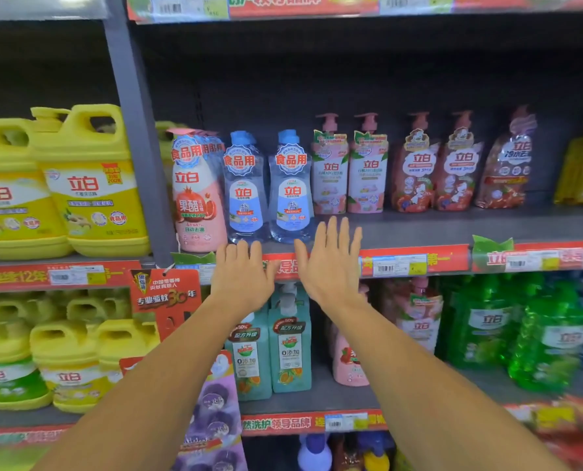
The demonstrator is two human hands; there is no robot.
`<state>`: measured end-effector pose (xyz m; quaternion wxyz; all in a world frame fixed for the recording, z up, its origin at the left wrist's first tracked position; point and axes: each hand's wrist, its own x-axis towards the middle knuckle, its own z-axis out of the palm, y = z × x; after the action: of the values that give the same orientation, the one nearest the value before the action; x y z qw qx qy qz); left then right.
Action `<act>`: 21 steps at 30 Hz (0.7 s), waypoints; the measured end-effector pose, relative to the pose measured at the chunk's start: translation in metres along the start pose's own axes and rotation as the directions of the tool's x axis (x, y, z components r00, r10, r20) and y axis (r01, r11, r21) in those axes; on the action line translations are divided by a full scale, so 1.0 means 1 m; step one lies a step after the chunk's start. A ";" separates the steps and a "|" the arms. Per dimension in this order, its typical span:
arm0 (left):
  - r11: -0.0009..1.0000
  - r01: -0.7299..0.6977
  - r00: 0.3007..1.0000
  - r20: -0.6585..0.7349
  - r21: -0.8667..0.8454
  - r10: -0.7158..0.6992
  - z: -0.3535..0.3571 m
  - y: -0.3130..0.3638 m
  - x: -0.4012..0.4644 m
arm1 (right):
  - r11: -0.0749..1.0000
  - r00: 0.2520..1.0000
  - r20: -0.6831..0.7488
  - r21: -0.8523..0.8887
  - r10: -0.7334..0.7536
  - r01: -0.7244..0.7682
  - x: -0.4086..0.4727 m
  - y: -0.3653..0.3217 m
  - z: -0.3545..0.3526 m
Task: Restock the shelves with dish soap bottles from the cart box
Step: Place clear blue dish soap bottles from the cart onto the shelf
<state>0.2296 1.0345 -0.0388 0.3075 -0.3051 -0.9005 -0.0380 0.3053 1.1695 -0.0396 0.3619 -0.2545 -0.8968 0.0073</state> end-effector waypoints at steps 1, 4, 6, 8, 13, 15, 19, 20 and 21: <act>1.000 -0.004 1.000 0.020 0.004 0.004 -0.001 -0.001 -0.001 | 0.999 0.999 0.000 -0.029 -0.033 0.033 -0.007 0.002 0.000; 0.999 0.026 0.997 0.073 0.027 -0.028 -0.006 0.003 -0.005 | 0.992 0.989 0.101 -0.053 -0.105 0.110 -0.027 0.007 -0.005; 0.996 0.061 0.998 0.029 -0.066 -0.059 -0.001 0.007 -0.009 | 0.992 0.987 0.104 -0.039 -0.119 0.124 -0.045 0.012 -0.010; 0.973 0.003 0.993 -0.118 -0.231 -0.031 0.010 0.014 -0.021 | 0.990 0.978 0.174 -0.069 -0.112 0.125 -0.068 0.022 -0.013; 0.861 -0.366 0.926 -0.235 -0.353 0.297 0.057 0.067 -0.104 | 0.987 0.884 0.464 -0.159 0.059 0.017 -0.163 0.068 -0.018; 0.774 -0.465 0.883 -0.169 -0.430 0.437 0.068 0.099 -0.144 | 0.979 0.846 0.516 -0.200 0.135 -0.034 -0.208 0.091 -0.021; 0.574 -0.665 0.711 -0.169 -0.478 0.683 0.058 0.165 -0.212 | 0.947 0.774 0.561 -0.282 0.292 -0.153 -0.290 0.139 -0.044; 0.531 -0.700 0.671 -0.186 -0.478 0.718 0.052 0.181 -0.225 | 0.941 0.765 0.559 -0.286 0.319 -0.183 -0.308 0.151 -0.053; 0.498 -0.729 0.638 -0.205 -0.469 0.742 0.048 0.198 -0.236 | 0.931 0.760 0.549 -0.298 0.349 -0.212 -0.325 0.163 -0.062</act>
<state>0.4656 1.0830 -0.2374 0.1906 -0.7288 -0.6432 -0.1372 0.6174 1.1506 -0.2356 0.0282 -0.4094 -0.9109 0.0426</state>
